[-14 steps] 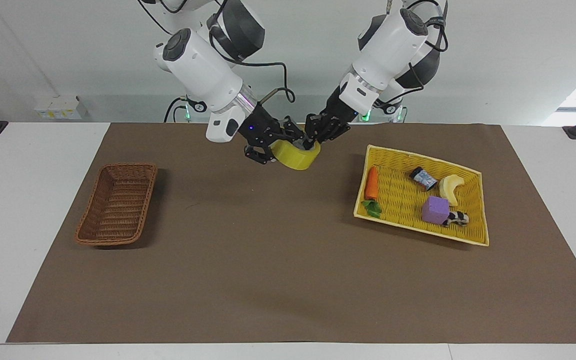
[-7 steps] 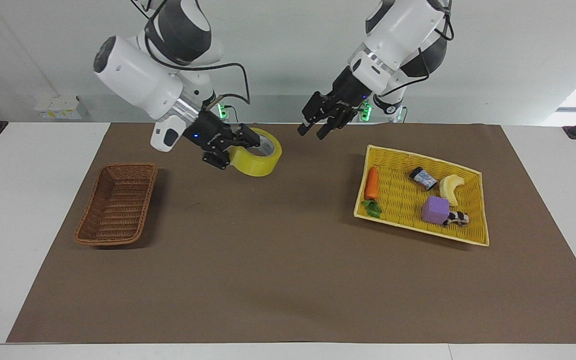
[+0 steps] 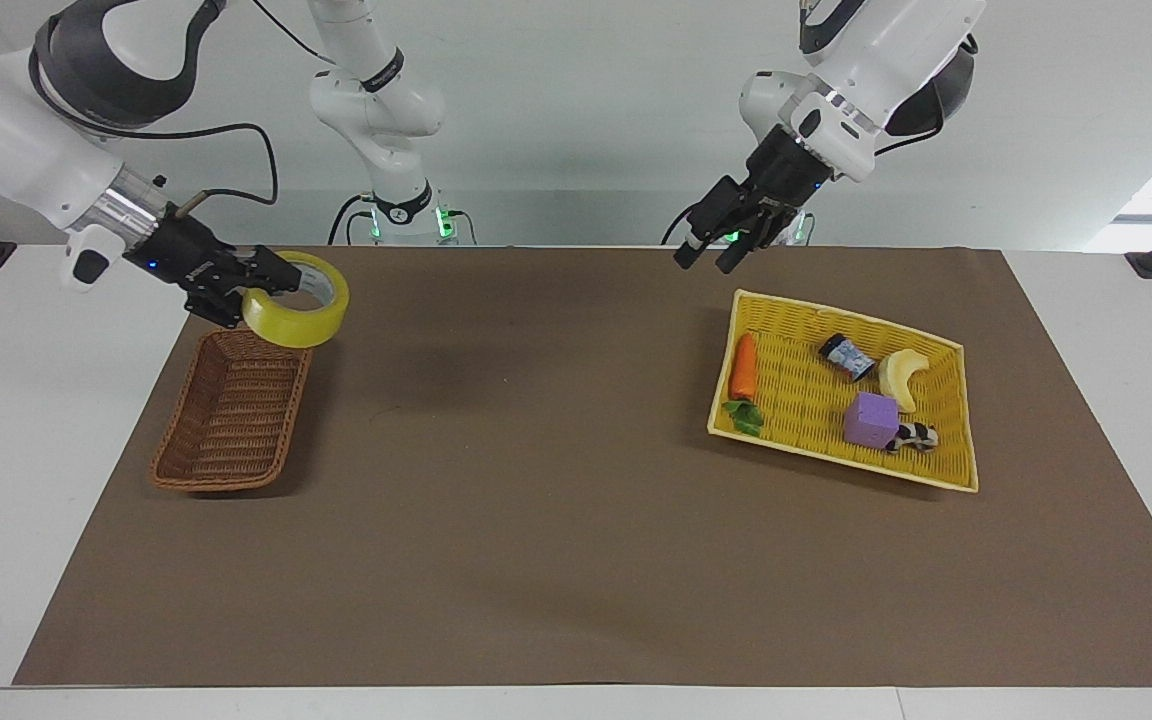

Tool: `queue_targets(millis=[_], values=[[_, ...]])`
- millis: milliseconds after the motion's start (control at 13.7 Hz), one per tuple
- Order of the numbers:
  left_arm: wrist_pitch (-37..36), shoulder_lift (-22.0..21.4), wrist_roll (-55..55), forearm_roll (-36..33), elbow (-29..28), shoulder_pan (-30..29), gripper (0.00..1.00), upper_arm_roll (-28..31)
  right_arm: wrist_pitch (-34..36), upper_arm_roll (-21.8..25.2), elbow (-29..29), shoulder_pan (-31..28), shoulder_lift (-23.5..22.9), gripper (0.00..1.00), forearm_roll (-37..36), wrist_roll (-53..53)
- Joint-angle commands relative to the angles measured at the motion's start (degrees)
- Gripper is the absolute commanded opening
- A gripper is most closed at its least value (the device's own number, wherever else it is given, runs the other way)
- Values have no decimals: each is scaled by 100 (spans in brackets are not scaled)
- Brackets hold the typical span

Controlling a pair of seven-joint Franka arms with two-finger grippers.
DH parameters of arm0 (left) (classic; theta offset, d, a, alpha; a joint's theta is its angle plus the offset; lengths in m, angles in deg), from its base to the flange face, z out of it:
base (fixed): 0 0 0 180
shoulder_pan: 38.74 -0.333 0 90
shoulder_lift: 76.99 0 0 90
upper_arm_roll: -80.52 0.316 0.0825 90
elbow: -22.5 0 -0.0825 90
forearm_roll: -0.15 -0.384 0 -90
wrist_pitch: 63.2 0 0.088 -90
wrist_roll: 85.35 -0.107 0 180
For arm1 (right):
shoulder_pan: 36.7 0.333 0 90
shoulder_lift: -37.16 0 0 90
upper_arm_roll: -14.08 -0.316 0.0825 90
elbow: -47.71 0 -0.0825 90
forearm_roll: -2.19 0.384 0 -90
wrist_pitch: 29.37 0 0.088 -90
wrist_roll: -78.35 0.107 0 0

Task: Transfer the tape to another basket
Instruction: 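Carry the tape into the wicker basket with the right gripper while the left withdraws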

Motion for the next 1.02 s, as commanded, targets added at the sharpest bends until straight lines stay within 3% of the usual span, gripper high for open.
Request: queue_targets(millis=[0,219,291,437,656,947], values=[[-414,-86,-288,-770,-69,-296,100,-37,-269,-101,342,-164,-66,0,-303,343],[-836,-51,-1228,-922,36,-796,100,-28,-741,-109,1071,-552,-120,0,-602,63],[-1020,-16,-1535,-1279,168,-876,100,-28,-892,-101,1212,-570,-137,0,-603,-60],[-1346,28,-2036,-1800,265,-1077,100,-10,-1094,-101,1284,-648,-321,0,-638,-88],[-1628,20,-3607,-1819,327,-1823,100,-19,-1384,-101,1266,-824,-672,0,-655,-297],[-1883,28,-4867,-1863,406,-2537,100,-10,-1727,-101,1205,-1053,-963,0,-655,-1008]])
